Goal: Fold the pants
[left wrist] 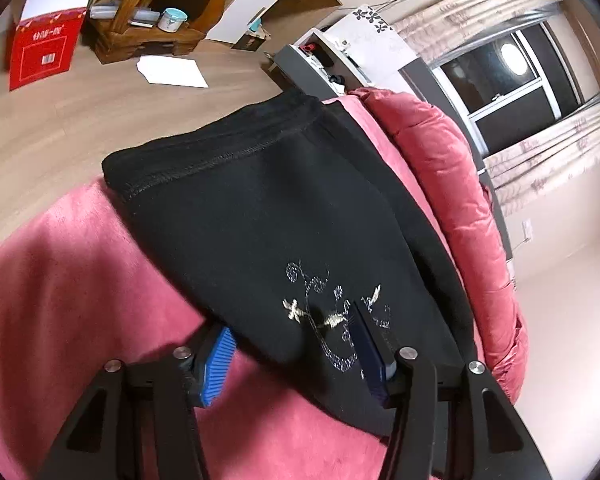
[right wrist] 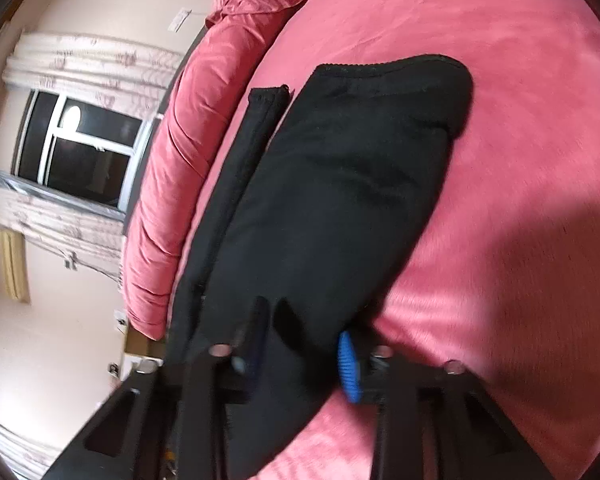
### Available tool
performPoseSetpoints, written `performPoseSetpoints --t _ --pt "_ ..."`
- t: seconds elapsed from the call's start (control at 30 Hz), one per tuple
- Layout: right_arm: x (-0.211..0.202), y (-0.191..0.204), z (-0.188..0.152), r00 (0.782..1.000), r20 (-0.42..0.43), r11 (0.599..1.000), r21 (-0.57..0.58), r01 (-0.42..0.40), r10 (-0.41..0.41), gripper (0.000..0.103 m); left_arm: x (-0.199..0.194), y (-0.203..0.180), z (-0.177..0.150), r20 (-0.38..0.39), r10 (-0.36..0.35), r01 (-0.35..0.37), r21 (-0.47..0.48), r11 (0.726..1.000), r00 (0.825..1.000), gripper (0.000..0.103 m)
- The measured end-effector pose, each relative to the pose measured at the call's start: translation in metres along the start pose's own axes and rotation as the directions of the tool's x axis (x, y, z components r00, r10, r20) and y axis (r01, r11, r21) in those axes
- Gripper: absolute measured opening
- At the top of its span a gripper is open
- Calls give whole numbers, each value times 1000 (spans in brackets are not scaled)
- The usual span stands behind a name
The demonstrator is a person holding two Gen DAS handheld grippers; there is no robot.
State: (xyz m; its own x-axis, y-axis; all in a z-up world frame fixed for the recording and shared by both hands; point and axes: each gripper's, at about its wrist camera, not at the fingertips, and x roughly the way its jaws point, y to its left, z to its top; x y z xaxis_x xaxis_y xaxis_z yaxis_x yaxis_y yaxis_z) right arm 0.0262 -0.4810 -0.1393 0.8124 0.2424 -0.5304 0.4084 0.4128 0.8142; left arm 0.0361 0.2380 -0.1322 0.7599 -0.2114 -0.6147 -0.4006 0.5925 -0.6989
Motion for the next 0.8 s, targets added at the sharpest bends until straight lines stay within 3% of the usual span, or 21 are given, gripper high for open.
performPoseSetpoints --t 0.2,0.27,0.33,0.4,0.43,0.6,0.8 --pt "1 -6 1 1000 -1 998 -64 -1 1 14 2 4 2 19 -22 21 20 1000 1000 56" --pt "3 -1 2 1000 4 995 -100 28 -28 13 1 5 3 9 -3 3 15 1000 1000 49" --pt "4 9 2 997 17 986 -148 72 -70 12 3 3 5 -14 81 -81 34 996 997 20" --pt "1 17 3 995 33 980 -177 96 -91 11 3 1 8 -36 98 -96 57 994 995 17" --pt "0 19 4 994 40 977 -185 103 -98 9 2 1 10 -49 88 -85 62 994 995 10" --pt "-18 40 7 986 87 947 -277 164 -145 8 -19 -14 15 -45 86 -80 125 989 995 7" --pt "-48 61 6 981 130 919 -351 181 -144 8 -59 -31 8 -33 80 -72 209 975 996 7"
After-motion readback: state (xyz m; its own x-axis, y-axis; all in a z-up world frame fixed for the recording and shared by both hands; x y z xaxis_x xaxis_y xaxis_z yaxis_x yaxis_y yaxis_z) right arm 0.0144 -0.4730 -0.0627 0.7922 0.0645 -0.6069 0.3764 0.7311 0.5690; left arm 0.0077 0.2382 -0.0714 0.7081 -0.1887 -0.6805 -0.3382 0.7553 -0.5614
